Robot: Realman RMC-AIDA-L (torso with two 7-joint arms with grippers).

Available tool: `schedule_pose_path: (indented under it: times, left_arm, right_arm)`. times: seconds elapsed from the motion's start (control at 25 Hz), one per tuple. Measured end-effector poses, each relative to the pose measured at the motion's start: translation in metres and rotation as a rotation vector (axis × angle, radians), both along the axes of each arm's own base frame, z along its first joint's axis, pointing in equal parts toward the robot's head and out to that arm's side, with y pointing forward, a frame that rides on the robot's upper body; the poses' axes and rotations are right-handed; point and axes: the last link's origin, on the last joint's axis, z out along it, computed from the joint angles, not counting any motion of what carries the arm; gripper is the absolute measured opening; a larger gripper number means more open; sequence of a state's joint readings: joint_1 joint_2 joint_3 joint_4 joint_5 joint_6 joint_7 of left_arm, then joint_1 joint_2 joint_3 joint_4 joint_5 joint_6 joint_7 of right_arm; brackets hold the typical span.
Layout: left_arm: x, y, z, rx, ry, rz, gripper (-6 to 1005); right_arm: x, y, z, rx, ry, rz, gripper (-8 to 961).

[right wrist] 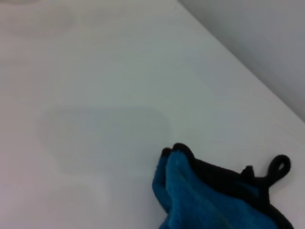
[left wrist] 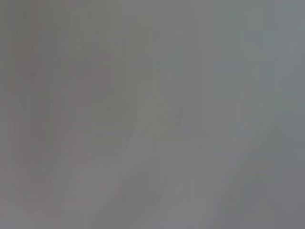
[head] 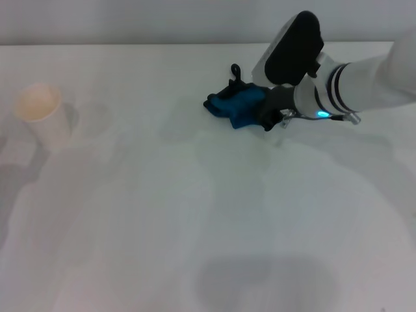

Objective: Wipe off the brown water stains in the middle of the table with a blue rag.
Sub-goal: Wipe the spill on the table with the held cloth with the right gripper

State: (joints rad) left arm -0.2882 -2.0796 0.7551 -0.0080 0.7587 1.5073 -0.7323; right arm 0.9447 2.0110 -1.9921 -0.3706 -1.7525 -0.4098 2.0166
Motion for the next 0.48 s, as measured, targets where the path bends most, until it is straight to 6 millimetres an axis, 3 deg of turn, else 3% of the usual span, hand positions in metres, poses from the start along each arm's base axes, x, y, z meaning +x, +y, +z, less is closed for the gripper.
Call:
schedule_pose_path:
  times: [0.16,0.48]
  left_arm:
    - [0.000,0.000,0.000,-0.003,-0.001,-0.002,891]
    - [-0.001,-0.001,0.000,-0.002,-0.001,0.000,890]
  right_arm:
    - [-0.004,-0.009,-0.007,-0.066,0.022,-0.012,58]
    - [-0.045,-0.060,-0.028,-0.392,0.120,0.059,62]
